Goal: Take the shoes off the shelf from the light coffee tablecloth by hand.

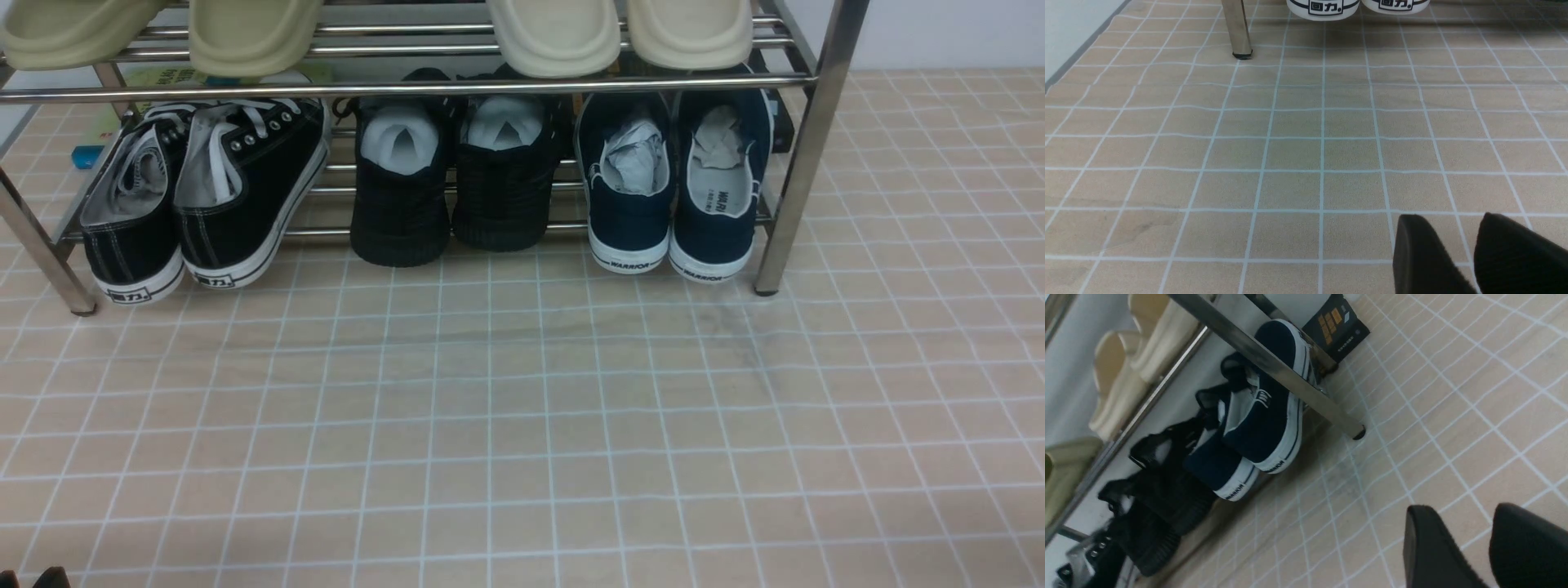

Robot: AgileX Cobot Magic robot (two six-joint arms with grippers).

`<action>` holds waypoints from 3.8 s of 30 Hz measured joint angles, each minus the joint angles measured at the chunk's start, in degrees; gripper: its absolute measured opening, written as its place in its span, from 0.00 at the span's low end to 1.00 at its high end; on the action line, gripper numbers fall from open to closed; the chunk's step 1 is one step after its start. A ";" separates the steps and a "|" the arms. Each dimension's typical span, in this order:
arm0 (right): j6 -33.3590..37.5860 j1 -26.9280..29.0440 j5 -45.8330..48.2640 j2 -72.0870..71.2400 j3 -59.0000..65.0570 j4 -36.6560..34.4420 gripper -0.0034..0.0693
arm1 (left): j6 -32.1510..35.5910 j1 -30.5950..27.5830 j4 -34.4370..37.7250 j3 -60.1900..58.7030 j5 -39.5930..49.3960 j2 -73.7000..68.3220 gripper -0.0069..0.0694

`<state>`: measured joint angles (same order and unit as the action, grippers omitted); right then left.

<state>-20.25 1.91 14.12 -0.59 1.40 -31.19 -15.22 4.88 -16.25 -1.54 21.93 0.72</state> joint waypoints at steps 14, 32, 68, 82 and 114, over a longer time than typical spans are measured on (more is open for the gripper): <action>1.45 0.00 -1.92 0.00 -2.83 -0.79 0.36 | 0.00 0.00 0.00 0.00 0.00 0.00 0.41; 17.86 0.00 32.65 46.28 -39.93 10.53 0.04 | 0.00 0.00 0.00 0.00 0.00 0.00 0.41; 16.04 -23.66 43.27 111.14 -103.95 23.97 0.13 | -0.02 0.00 0.00 0.00 0.00 0.00 0.41; 16.39 -24.76 39.74 114.97 -104.77 28.06 0.52 | -0.02 0.00 0.00 0.00 0.06 0.00 0.41; 23.19 -24.51 54.55 107.48 -104.95 26.09 0.10 | -0.02 0.00 0.00 0.00 0.06 0.00 0.41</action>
<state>2.93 -22.60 68.66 106.90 -103.55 -5.10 -15.24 4.88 -16.25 -1.54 21.99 0.72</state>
